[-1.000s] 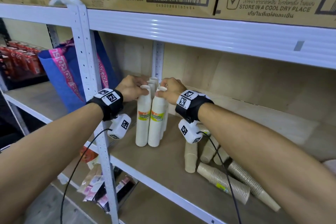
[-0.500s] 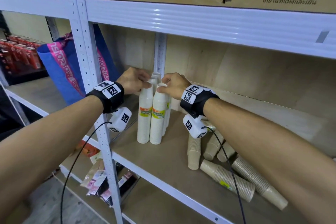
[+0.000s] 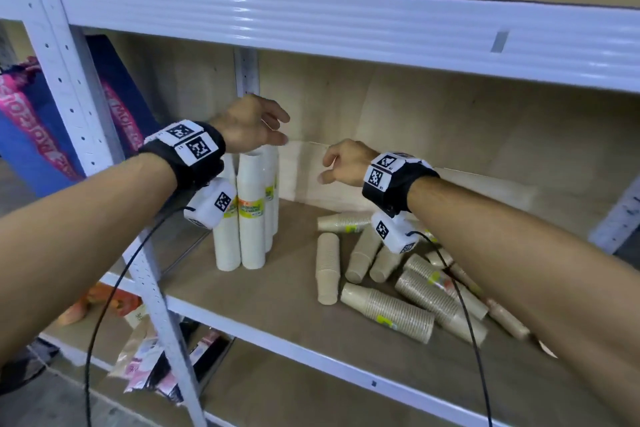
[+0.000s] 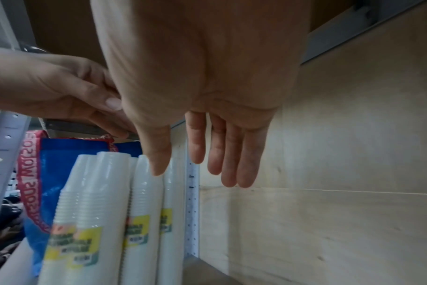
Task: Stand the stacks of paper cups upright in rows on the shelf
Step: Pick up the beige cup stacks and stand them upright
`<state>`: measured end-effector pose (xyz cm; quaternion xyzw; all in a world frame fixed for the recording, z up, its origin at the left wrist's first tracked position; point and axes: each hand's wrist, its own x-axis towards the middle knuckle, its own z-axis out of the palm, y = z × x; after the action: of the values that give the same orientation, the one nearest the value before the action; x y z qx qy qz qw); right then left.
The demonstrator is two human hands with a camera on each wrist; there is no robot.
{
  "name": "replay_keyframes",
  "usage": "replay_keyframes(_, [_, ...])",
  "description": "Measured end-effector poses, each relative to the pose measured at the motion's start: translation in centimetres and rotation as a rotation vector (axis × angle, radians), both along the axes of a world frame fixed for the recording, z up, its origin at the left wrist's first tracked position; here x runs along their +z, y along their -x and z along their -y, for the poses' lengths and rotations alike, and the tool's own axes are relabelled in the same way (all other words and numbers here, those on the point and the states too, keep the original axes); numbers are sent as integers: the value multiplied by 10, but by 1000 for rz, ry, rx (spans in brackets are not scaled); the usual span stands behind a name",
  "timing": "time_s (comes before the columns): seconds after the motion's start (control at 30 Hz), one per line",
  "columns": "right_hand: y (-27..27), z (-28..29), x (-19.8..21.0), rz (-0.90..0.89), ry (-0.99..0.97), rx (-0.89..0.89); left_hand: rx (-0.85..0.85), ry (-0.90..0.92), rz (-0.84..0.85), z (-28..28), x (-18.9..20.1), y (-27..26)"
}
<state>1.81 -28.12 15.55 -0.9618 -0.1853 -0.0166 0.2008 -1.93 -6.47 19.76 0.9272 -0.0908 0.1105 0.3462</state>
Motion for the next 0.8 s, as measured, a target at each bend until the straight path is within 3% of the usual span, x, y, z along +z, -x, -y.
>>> replay_keyframes(0.3, [26, 61, -54, -198, 179, -109, -245, -331, -242, 72, -88, -11])
replay_keyframes(0.43, [43, 77, -90, -338, 169, -102, -330, -536, -309, 87, -137, -9])
replay_keyframes(0.53, [58, 84, -107, -417, 151, -92, -355, -577, -365, 90, -168, -9])
replay_keyframes(0.8, [78, 85, -147, -470, 263, -133, -457, -796, -341, 98, -196, -4])
